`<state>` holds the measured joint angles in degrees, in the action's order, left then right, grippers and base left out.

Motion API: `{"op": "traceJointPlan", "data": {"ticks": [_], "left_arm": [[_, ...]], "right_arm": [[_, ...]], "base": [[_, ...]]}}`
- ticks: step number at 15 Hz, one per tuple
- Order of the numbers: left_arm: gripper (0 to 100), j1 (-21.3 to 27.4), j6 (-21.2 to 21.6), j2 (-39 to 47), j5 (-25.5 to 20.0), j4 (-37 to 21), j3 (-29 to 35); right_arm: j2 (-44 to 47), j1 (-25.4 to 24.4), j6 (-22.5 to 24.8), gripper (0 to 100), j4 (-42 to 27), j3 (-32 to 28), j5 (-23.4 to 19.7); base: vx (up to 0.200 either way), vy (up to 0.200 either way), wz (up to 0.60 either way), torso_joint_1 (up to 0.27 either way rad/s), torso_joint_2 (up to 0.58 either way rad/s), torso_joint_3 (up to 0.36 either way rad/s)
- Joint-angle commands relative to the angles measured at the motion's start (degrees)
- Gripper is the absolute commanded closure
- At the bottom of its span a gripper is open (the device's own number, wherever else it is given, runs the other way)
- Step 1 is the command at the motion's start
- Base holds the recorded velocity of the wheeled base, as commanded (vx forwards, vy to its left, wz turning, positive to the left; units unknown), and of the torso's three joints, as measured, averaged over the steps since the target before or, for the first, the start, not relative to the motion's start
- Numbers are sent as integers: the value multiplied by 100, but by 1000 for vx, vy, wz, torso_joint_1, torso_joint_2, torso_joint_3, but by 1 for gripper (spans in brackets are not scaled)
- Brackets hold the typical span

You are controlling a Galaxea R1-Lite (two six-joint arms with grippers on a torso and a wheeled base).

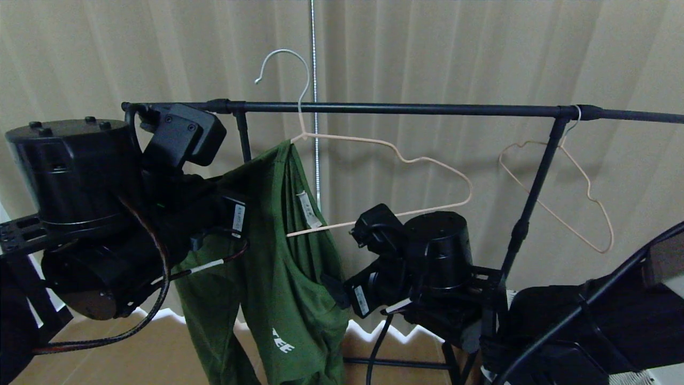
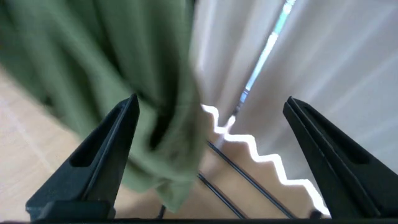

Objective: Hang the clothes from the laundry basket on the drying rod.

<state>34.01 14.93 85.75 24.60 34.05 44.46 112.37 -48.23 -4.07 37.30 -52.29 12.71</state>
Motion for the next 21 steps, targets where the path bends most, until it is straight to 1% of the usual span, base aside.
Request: {"op": "traceJointPlan", "data": {"ticks": [1, 4, 5, 10, 13, 15, 16, 18, 21], "left_arm": [[100, 0, 10, -76, -8, 5, -60], [100, 9, 18, -111, -8, 5, -60], [100, 9, 18, -120, -17, 5, -69], [100, -9, 71, -155, -8, 14, -166], [100, -70, 308, -313, -8, 14, -394], [100, -290, 467, -375, -8, 14, -473], [100, -483, 555, -375, -17, 14, -526], [100, -580, 572, -410, -25, 14, -667], [100, -580, 572, -550, -34, 14, -851]], "right_arm": [[180, 120, 3, 0, 5, -36, 64], [188, 173, 12, 0, 5, -36, 126], [206, 182, 12, 100, 5, -27, 161], [136, 296, 3, 100, -4, 25, 231], [-58, 481, -6, 100, 14, 280, 363], [-233, 613, -15, 100, 14, 421, 363], [-383, 727, -6, 100, 14, 491, 363], [-603, 868, 3, 100, 5, 553, 363], [-770, 1122, 29, 100, -13, 562, 363]], "base": [[0, 0, 0, 0, 0, 0], [0, 0, 0, 0, 0, 0], [0, 0, 0, 0, 0, 0], [0, 0, 0, 0, 0, 0], [0, 0, 0, 0, 0, 0], [0, 0, 0, 0, 0, 0], [0, 0, 0, 0, 0, 0], [0, 0, 0, 0, 0, 0], [0, 0, 0, 0, 0, 0]]}}
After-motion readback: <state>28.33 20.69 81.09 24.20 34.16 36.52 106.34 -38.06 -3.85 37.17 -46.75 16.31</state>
